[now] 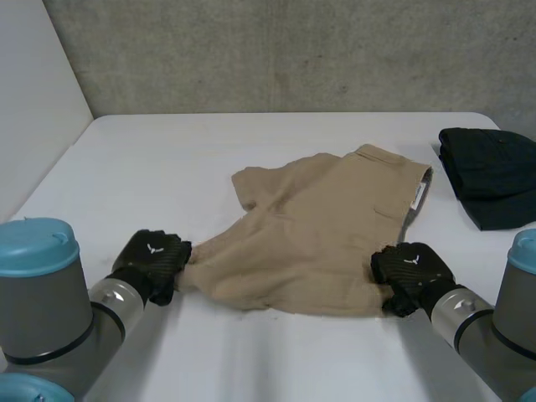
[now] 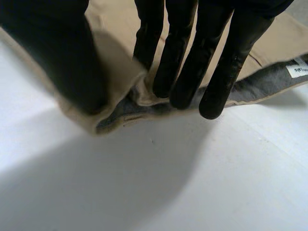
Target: Fold the laundry.
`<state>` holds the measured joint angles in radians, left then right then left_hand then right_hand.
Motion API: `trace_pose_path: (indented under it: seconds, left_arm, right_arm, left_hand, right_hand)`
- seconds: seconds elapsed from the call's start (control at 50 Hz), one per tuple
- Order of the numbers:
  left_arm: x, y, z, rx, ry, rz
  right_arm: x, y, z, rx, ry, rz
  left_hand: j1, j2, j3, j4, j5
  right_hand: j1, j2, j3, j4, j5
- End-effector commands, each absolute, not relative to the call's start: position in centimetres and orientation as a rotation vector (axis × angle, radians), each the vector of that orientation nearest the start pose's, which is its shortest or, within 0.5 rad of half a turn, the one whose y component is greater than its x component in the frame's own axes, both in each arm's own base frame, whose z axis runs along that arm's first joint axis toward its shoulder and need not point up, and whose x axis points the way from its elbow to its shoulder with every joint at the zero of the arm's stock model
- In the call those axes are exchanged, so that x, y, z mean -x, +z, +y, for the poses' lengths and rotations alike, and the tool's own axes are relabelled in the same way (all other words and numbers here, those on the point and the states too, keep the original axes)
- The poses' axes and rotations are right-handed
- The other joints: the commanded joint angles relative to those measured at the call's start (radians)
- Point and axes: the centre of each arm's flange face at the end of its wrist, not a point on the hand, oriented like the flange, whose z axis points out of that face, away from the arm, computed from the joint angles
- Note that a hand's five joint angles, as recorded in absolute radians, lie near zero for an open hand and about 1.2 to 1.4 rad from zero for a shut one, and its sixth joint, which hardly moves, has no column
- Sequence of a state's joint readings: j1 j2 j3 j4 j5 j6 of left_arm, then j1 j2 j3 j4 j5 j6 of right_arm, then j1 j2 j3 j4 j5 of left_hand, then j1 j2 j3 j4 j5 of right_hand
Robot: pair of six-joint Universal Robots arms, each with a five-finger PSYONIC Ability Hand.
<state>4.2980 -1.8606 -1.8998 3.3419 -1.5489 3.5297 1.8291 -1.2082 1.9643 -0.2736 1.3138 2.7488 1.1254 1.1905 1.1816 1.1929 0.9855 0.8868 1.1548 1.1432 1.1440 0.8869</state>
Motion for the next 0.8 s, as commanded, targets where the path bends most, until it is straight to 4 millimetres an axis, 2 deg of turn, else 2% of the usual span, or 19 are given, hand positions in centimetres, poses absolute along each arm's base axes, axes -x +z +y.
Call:
trace_pose_path:
  seconds: [0.02,0.08,0.1,0.14,0.18,0.24,0.26,0.3,0.32,0.34,0.38,0.44,0.5,0.54,0.6,0.68,0.7,0.72,0.8]
  left_arm:
    - [24.6,16.7,-21.8,-1.047,-1.819,2.386]
    - [25.2,19.6,-21.3,-1.039,-1.955,2.316]
    - [25.3,20.4,-21.1,-1.032,-1.985,2.304]
    - [25.3,22.1,-20.9,-0.999,-2.056,2.274]
    - [25.1,25.4,-20.6,-0.942,-2.178,2.211]
    - [24.7,29.9,-19.9,-0.886,-2.322,2.109]
    - [24.7,30.7,-19.7,-0.875,-2.348,2.088]
    - [24.4,33.8,-19.2,-0.840,-2.434,2.005]
    - [24.3,34.8,-19.1,-0.829,-2.461,1.981]
    - [24.2,35.9,-18.9,-0.815,-2.490,1.950]
    - [24.0,38.0,-18.5,-0.786,-2.544,1.893]
    - [24.0,39.0,-18.5,-0.776,-2.567,1.868]
    - [24.2,39.0,-18.5,-0.791,-2.558,1.882]
    - [24.6,37.7,-19.3,-0.816,-2.508,1.936]
    - [25.2,35.5,-20.6,-0.846,-2.425,2.021]
    - [26.3,31.5,-22.5,-0.902,-2.275,2.159]
    - [26.7,29.8,-23.2,-0.926,-2.210,2.213]
    - [27.0,28.9,-23.5,-0.940,-2.179,2.239]
    - [28.3,25.2,-24.6,-1.007,-2.050,2.328]
  right_arm:
    - [-22.4,12.7,-24.1,1.001,-1.620,2.313]
    - [-22.5,14.5,-24.4,0.998,-1.683,2.277]
    - [-22.5,16.7,-24.5,0.997,-1.755,2.231]
    - [-22.5,19.2,-24.4,1.000,-1.825,2.185]
    - [-22.5,22.8,-24.3,1.016,-1.903,2.126]
    - [-22.4,26.7,-24.0,1.039,-1.986,2.058]
    - [-22.3,29.4,-23.7,1.049,-2.036,2.009]
    - [-22.4,32.3,-23.2,1.059,-2.100,1.939]
    - [-22.4,33.6,-23.0,1.062,-2.128,1.904]
    - [-22.4,36.1,-22.4,1.064,-2.182,1.840]
    - [-22.3,38.3,-22.1,1.064,-2.231,1.790]
    - [-22.3,40.7,-21.8,1.066,-2.263,1.751]
    - [-22.5,40.7,-22.5,1.075,-2.230,1.780]
    - [-22.7,39.9,-23.4,1.080,-2.191,1.815]
    - [-23.2,37.4,-25.2,1.105,-2.098,1.902]
    - [-23.6,33.7,-27.1,1.152,-1.966,2.012]
    - [-23.7,33.0,-27.5,1.160,-1.939,2.031]
    - [-23.9,31.2,-28.3,1.173,-1.884,2.082]
    - [-24.1,27.5,-29.8,1.193,-1.764,2.208]
  left_hand:
    - [0.271,0.206,0.215,0.203,0.236]
    - [0.271,0.206,0.215,0.203,0.236]
    - [0.271,0.206,0.215,0.203,0.236]
    - [0.271,0.206,0.215,0.203,0.236]
    - [0.271,0.206,0.215,0.203,0.236]
    - [0.271,0.206,0.215,0.203,0.236]
    - [0.271,0.206,0.215,0.203,0.236]
    - [0.271,0.206,0.215,0.203,0.236]
    - [0.271,0.206,0.215,0.203,0.236]
    - [0.271,0.206,0.215,0.203,0.236]
    - [0.271,0.206,0.215,0.203,0.236]
    - [0.271,0.206,0.215,0.203,0.236]
    - [0.271,0.206,0.215,0.203,0.236]
    - [0.271,0.206,0.215,0.203,0.236]
    - [0.271,0.206,0.215,0.203,0.236]
    - [0.271,0.206,0.215,0.203,0.236]
    - [0.271,0.206,0.215,0.203,0.236]
    - [0.271,0.206,0.215,0.203,0.236]
    - [0.271,0.206,0.215,0.203,0.236]
  right_hand:
    - [0.509,0.242,0.253,0.252,0.335]
    - [0.509,0.242,0.253,0.252,0.335]
    - [0.509,0.242,0.253,0.252,0.335]
    - [0.509,0.242,0.253,0.252,0.335]
    - [0.509,0.242,0.253,0.252,0.335]
    - [0.509,0.242,0.253,0.252,0.335]
    - [0.509,0.242,0.253,0.252,0.335]
    - [0.509,0.242,0.253,0.252,0.335]
    - [0.509,0.242,0.253,0.252,0.335]
    - [0.509,0.242,0.253,0.252,0.335]
    - [0.509,0.242,0.253,0.252,0.335]
    - [0.509,0.242,0.253,0.252,0.335]
    - [0.509,0.242,0.253,0.252,0.335]
    - [0.509,0.242,0.253,0.252,0.335]
    - [0.509,0.242,0.253,0.252,0.335]
    - [0.509,0.242,0.253,0.252,0.335]
    - [0.509,0.242,0.253,0.252,0.335]
    - [0.509,0.242,0.253,0.252,0.335]
    - [0.509,0.242,0.253,0.252,0.335]
